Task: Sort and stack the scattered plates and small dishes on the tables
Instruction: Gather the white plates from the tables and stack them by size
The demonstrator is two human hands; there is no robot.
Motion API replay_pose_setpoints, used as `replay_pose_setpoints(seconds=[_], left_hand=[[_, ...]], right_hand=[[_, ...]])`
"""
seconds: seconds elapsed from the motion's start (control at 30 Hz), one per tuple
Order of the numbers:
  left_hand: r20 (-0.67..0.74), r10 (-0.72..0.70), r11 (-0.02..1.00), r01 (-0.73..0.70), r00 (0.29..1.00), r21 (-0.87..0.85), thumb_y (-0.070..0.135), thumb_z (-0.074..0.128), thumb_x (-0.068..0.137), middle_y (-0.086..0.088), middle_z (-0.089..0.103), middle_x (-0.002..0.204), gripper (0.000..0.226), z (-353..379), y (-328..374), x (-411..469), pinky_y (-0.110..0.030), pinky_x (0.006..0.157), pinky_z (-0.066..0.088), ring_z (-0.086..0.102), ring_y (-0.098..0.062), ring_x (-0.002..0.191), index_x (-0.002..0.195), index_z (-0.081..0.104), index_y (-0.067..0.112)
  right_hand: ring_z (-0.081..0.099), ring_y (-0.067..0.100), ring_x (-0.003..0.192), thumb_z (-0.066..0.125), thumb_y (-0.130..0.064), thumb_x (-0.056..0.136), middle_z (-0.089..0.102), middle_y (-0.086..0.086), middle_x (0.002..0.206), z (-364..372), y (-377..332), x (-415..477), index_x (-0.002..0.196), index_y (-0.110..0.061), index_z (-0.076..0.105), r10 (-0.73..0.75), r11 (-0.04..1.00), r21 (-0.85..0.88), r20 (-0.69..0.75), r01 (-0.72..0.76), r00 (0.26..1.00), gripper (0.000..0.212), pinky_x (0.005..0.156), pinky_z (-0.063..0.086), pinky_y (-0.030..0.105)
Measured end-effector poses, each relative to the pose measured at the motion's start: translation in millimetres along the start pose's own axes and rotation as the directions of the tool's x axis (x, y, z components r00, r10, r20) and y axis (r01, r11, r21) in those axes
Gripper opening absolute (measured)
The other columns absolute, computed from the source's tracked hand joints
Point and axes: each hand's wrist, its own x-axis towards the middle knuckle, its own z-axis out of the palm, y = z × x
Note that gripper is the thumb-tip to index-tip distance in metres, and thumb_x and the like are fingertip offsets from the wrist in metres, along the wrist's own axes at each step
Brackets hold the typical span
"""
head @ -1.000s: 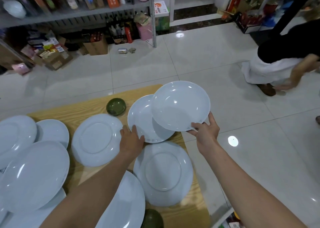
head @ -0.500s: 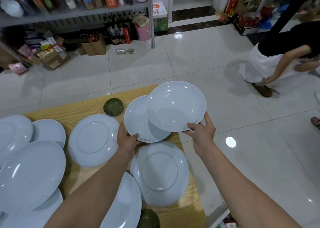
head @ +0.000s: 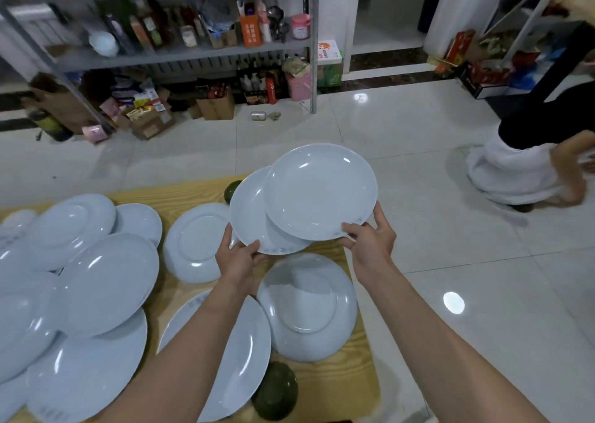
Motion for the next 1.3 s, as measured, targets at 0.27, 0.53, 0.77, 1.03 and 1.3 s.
replay_pose_setpoints(seconds=[0.27,0.53,0.77,1.03,1.3], left_hand=[[-0.046,0.066,0.989,-0.072,0.997,-0.133,-0.017,0.060,0.085,-0.014,0.059,0.133,0.085,-62,23,-39,-0.041,0.078,0.061,0.067,-0.028,0.107,0.151,0.034,0.028],[-0.158,0.106,0.947,-0.148,0.982,-0.286,-0.018,0.061,0.085,-0.011,0.063,0.126,0.084,-166,52,-79,-0.036,0.067,0.061,0.069,-0.026,0.103,0.152,0.034,0.025],[-0.265,0.135,0.907,-0.226,0.955,-0.355,-0.018,0.061,0.085,-0.004,0.066,0.110,0.084,-286,81,-116,-0.036,0.072,0.061,0.068,-0.019,0.096,0.151,0.035,0.027],[-0.398,0.145,0.837,-0.326,0.906,-0.439,-0.020,0.061,0.084,-0.007,0.068,0.111,0.085,-426,103,-159,-0.037,0.066,0.062,0.070,-0.025,0.100,0.152,0.034,0.024],[-0.540,0.152,0.771,-0.441,0.828,-0.459,-0.020,0.061,0.083,-0.009,0.062,0.122,0.084,-531,125,-176,-0.040,0.070,0.062,0.070,-0.025,0.096,0.151,0.036,0.022]], right_hand=[[0.071,0.033,0.098,0.061,0.024,0.073,0.068,0.011,0.118,32,25,-48,0.147,-0.029,0.045,0.050,0.996,-0.085,0.145,-0.038,0.988,0.092,0.072,0.062,0.041],[0.073,0.019,0.082,0.060,0.024,0.072,0.075,-0.015,0.080,83,82,-123,0.146,-0.025,0.048,0.046,0.992,-0.127,0.291,-0.008,0.955,0.090,0.071,0.062,0.044],[0.071,0.030,0.096,0.063,0.023,0.073,0.070,0.003,0.114,130,157,-222,0.146,-0.024,0.048,0.117,0.984,-0.166,0.381,-0.057,0.917,0.088,0.069,0.061,0.040],[0.072,0.026,0.094,0.061,0.023,0.074,0.069,0.003,0.118,178,243,-320,0.139,-0.027,0.055,0.217,0.969,-0.216,0.506,-0.121,0.835,0.082,0.072,0.061,0.043],[0.068,0.031,0.103,0.061,0.024,0.077,0.067,0.006,0.121,232,317,-388,0.149,-0.022,0.043,0.343,0.930,-0.315,0.560,-0.189,0.754,0.087,0.078,0.061,0.048]])
